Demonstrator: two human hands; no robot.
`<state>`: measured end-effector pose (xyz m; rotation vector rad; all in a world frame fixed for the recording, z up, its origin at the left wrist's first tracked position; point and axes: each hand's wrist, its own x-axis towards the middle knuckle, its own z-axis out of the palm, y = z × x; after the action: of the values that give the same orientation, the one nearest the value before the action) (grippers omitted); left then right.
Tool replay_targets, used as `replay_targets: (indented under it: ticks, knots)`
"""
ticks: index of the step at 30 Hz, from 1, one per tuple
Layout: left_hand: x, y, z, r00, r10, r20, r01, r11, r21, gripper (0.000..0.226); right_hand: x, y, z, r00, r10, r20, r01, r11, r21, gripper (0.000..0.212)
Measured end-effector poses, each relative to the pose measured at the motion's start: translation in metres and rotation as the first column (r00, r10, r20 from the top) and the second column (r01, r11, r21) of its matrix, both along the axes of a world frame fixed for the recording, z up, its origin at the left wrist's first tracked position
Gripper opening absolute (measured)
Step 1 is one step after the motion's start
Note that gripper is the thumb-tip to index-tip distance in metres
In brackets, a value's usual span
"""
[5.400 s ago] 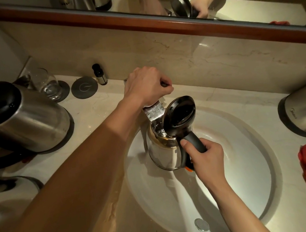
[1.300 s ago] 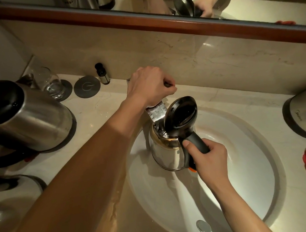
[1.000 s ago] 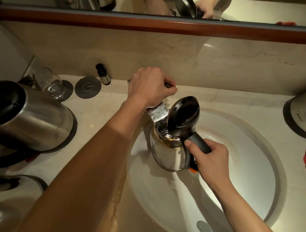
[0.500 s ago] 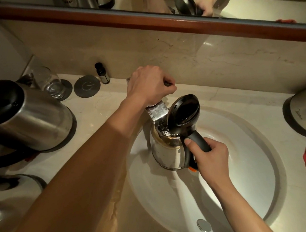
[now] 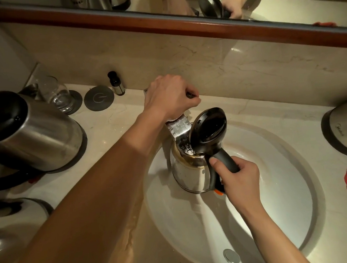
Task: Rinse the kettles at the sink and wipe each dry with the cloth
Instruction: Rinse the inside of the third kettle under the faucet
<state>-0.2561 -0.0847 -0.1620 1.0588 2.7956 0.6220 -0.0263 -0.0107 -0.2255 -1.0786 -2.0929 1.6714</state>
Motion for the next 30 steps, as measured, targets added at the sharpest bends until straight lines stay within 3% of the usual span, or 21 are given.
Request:
replay_targets:
  ticks: [9,14,19,30]
  knots:
    - [-0.0012,0.0002,-0.0017,1.000,0.005,-0.005,-0.005,1.000,-0.011,0.019,0.0005,0.0009,-0.0023,1.000,0.011,-0.022,-0.011,1.000,0.015,0.048]
    - [-0.0010,-0.0002,-0.0007,1.000,0.005,-0.001,-0.005,1.000,-0.006,0.019,0.0006,-0.0011,0.0006,1.000,-0.007,-0.018,0.007,1.000,-0.021,0.040]
    - [-0.0002,-0.0001,0.0006,1.000,0.002,-0.009,-0.002,1.000,-0.009,0.019,0.0013,0.0016,-0.0025,1.000,0.007,-0.003,-0.007,1.000,0.011,0.051]
    - [-0.0024,-0.0003,-0.0016,1.000,0.004,-0.002,-0.004,1.000,-0.014,0.021,-0.0003,-0.0013,0.0016,1.000,0.003,0.008,-0.003,1.000,-0.010,0.044]
